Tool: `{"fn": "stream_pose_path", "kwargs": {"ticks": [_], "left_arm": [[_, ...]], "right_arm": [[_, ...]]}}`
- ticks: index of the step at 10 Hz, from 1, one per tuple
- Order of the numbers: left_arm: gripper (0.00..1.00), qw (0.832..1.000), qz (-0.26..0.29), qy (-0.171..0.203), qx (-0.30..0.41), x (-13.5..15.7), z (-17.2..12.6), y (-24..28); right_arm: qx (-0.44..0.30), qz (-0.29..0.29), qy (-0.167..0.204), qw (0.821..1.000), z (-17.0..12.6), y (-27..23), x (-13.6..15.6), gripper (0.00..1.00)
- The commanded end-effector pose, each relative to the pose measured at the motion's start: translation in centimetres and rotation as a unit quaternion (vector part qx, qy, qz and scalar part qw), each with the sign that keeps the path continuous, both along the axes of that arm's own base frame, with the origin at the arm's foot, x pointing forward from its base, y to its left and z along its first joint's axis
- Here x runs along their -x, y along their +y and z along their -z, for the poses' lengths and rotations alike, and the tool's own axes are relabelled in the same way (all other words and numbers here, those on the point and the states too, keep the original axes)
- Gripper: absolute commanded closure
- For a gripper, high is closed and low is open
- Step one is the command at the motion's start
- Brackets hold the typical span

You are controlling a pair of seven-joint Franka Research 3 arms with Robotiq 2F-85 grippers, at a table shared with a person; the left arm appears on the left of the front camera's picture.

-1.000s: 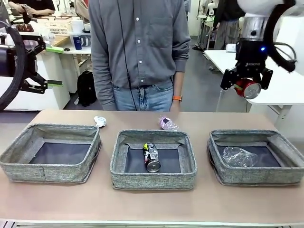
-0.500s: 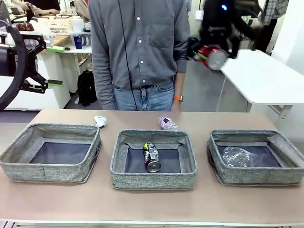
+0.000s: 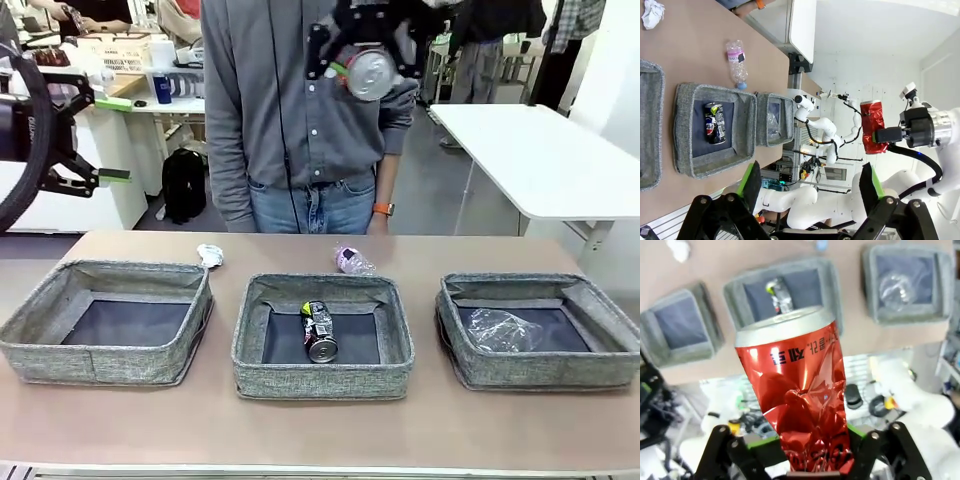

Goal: Sort the waste into the appropriate baskets.
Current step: Pick up the waste item pointed out by the person.

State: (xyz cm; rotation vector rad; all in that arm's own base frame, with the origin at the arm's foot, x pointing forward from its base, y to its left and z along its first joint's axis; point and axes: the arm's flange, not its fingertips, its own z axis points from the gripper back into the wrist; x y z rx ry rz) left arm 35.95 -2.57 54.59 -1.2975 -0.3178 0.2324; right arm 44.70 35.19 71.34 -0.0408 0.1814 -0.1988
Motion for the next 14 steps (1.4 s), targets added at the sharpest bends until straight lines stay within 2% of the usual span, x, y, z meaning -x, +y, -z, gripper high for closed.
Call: {"fn": "stream_pose_path", "kwargs": {"ticks": [1,5,6,14], "left_arm": [[0.00,1.000,0.002,-0.009,0.007,0.0,-0.1,-0.1],[0.00,1.000,0.002,-0.009,0.007,0.0,-0.1,-0.1],[0.00,1.000,0.002,-0.009,0.007,0.0,-0.1,-0.1],[0.00,1.000,0.002,-0.009,0.007,0.0,-0.1,-0.1]], "right_arm": [[0.012,0.032,-0.050,0.998,-3.0,3.0,-0.9,0.79],[-0.003,0.035,-0.056,0.998,-3.8,3.8,0.3,0.79],[-0.005,0.014,-0.048,0.999,-2.0,2.4,1.5,0.79],[-0.005,0.014,-0.048,0.999,-2.0,2.4,1.5,0.79]]}}
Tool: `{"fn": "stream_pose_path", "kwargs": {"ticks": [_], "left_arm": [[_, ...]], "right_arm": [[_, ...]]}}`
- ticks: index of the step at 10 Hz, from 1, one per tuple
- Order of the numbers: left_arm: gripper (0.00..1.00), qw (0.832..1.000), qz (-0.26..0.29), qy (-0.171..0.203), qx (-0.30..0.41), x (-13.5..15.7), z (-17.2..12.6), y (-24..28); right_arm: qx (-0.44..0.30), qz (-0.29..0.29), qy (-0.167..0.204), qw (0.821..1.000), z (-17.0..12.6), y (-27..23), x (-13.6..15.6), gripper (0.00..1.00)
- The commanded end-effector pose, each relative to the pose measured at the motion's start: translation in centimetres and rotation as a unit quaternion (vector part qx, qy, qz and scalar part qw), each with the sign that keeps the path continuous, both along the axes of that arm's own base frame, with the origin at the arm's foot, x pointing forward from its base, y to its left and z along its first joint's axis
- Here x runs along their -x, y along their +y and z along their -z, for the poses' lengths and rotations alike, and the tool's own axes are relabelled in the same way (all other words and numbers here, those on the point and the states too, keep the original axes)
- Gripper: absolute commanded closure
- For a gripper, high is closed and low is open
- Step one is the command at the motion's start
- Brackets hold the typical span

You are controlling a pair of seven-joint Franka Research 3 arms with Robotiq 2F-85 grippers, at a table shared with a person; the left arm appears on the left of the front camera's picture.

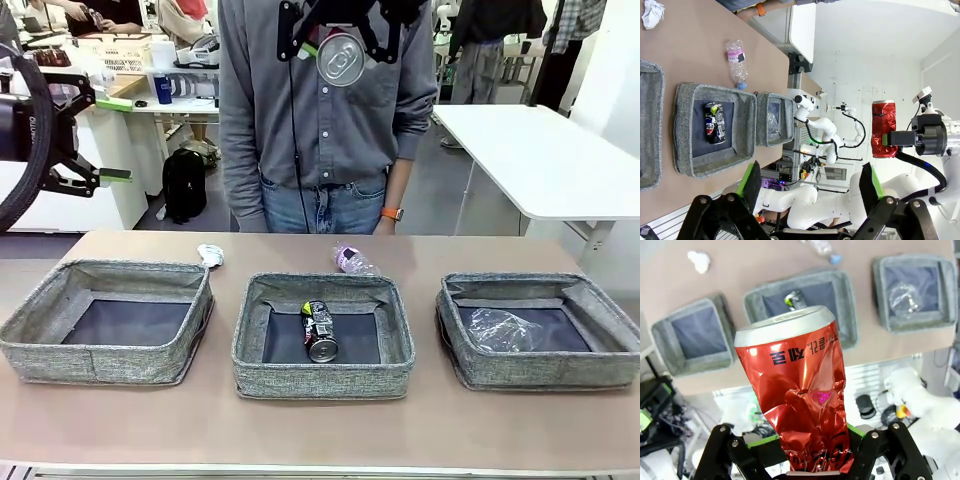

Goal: Sort the waste into the appropriate baskets.
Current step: Pick up the waste item pointed out by the person, then place the picked waste into the Fabric basket indicated by the person.

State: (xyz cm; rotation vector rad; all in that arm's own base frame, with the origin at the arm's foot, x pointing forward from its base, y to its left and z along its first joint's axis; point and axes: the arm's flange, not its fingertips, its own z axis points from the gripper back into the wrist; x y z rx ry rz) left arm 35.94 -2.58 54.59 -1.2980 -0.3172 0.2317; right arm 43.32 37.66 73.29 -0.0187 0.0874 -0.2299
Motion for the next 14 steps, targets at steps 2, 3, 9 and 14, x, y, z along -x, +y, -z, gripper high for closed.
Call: {"fn": "stream_pose_path", "kwargs": {"ticks": [2,3,9,14], "left_arm": [[0.00,1.000,0.002,-0.009,0.007,0.01,-0.07,-0.11],[0.00,1.000,0.002,-0.009,0.007,0.01,-0.07,-0.11],[0.00,1.000,0.002,-0.009,0.007,0.01,-0.07,-0.11],[0.00,1.000,0.002,-0.009,0.007,0.01,-0.07,-0.11]], "right_arm": [[0.000,-0.001,0.000,1.000,-0.07,-0.08,0.09,0.79],[0.000,-0.001,0.000,1.000,-0.07,-0.08,0.09,0.79],[0.000,-0.001,0.000,1.000,-0.07,-0.08,0.09,0.79],[0.000,-0.001,0.000,1.000,-0.07,-0.08,0.09,0.79]]}}
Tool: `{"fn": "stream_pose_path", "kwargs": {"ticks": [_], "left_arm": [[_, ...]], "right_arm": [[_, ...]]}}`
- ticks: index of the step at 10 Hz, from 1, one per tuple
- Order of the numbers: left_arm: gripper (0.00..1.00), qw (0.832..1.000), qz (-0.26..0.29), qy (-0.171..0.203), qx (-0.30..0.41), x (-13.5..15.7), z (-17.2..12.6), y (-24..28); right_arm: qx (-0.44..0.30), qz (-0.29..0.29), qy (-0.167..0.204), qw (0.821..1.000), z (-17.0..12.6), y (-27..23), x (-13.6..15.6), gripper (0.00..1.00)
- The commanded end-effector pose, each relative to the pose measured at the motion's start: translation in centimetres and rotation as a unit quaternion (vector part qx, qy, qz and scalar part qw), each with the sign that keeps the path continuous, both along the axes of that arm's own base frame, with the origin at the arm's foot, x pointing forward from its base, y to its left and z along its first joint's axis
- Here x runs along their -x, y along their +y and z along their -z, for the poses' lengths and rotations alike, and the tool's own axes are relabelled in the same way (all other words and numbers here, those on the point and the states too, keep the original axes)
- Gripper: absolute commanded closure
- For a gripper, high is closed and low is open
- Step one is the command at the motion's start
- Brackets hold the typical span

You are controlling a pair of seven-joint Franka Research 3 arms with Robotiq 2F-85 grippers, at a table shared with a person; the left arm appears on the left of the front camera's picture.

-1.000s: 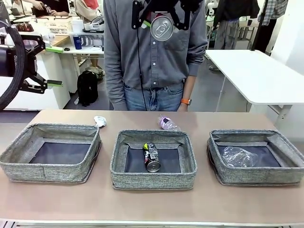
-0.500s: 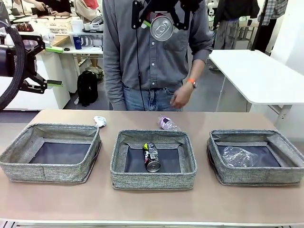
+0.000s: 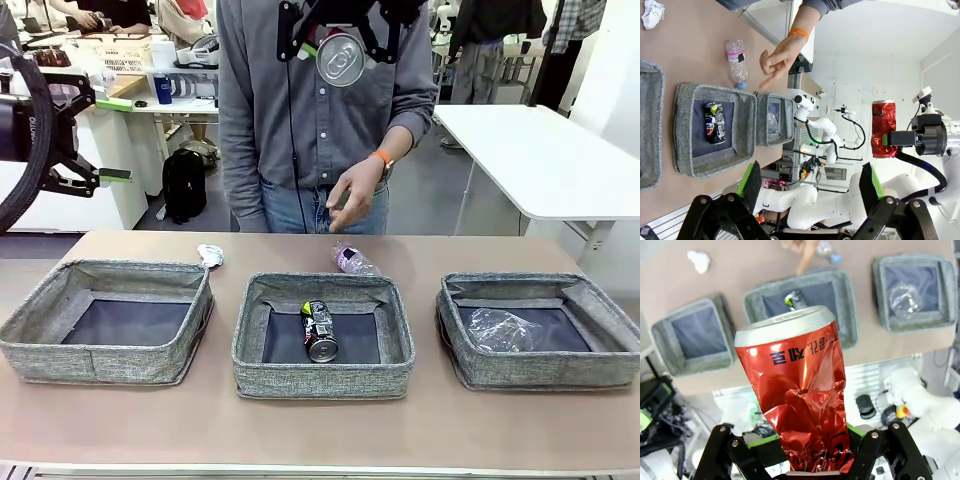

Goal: Sort the waste into the appropriate baskets.
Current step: Place the picked waste into the Fabric basket indicated by the person.

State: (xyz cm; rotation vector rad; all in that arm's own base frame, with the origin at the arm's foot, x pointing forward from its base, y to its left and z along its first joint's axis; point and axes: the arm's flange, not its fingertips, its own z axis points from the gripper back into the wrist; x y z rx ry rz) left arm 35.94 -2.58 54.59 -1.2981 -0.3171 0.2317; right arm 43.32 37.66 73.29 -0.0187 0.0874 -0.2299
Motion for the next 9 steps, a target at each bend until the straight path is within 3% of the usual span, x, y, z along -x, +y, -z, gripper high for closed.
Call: {"fn": "stream_pose_path", "kwargs": {"ticks": [1,7,9], "left_arm": [[0.00,1.000,0.002,-0.009,0.007,0.0,-0.1,-0.1],[0.00,1.000,0.002,-0.009,0.007,0.0,-0.1,-0.1],[0.00,1.000,0.002,-0.009,0.007,0.0,-0.1,-0.1]], "right_arm": [[0.000,-0.001,0.000,1.000,-0.1,-0.1,0.1,0.79],[0.000,0.000,0.000,1.000,0.0,0.0,0.0,0.79],[0.024,-0.025,0.031,0.999,5.8,-0.7,-0.6,0.79]]}}
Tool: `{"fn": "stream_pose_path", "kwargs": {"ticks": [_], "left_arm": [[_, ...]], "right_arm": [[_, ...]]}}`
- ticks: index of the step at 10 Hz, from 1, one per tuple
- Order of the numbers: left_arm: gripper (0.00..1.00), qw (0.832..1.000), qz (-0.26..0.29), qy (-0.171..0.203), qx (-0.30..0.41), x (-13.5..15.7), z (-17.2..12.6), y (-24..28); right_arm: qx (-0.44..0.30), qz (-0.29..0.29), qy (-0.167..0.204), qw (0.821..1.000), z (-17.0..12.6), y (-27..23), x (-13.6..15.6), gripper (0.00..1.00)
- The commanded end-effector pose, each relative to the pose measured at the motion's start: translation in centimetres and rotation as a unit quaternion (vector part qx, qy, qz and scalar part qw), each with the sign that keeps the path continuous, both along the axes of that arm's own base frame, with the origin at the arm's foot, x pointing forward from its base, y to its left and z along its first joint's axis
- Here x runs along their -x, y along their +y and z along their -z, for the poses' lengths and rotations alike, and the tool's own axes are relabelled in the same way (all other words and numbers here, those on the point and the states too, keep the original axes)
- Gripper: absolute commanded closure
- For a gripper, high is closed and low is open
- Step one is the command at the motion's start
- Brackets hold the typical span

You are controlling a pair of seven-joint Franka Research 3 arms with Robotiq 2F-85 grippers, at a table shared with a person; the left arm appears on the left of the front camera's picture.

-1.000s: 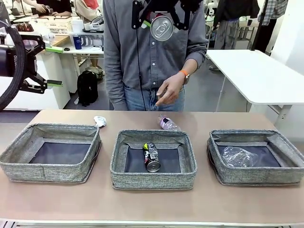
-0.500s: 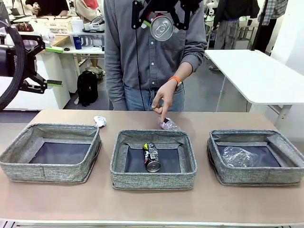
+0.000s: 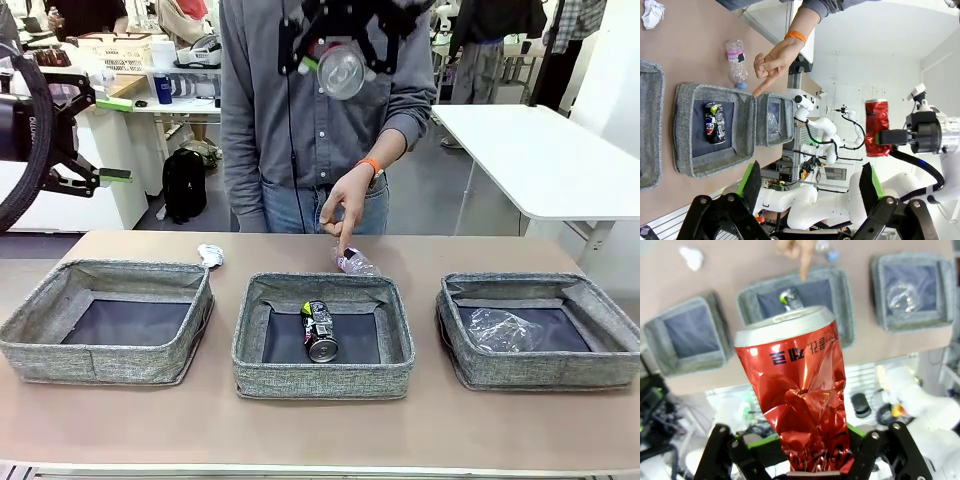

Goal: Sort the waste into the appropriate baskets.
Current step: Place the picked waste into the Fabric basket indicated by the person.

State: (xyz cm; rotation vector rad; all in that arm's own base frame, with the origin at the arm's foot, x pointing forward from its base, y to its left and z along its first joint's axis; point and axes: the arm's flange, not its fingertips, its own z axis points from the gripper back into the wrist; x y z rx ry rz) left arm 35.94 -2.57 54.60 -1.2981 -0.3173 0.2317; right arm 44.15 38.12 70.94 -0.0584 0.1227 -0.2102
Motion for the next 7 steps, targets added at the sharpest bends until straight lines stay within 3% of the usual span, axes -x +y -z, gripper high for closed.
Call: {"fn": "stream_pose_path", "kwargs": {"ticks": [1,3,5,7], "left_arm": [[0.00,1.000,0.002,-0.009,0.007,0.0,-0.1,-0.1],[0.00,1.000,0.002,-0.009,0.007,0.0,-0.1,-0.1],[0.00,1.000,0.002,-0.009,0.007,0.0,-0.1,-0.1],[0.00,1.000,0.002,-0.009,0.007,0.0,-0.1,-0.1]], "right_arm": [[0.001,-0.012,0.022,1.000,6.3,-1.5,0.6,0.79],[-0.030,-0.031,0.025,0.999,11.6,-0.9,1.8,0.79],[-0.041,-0.078,0.084,0.993,16.9,0.8,3.4,0.79],[-0.051,-0.061,0.105,0.991,23.4,1.9,5.7,0.79]]}}
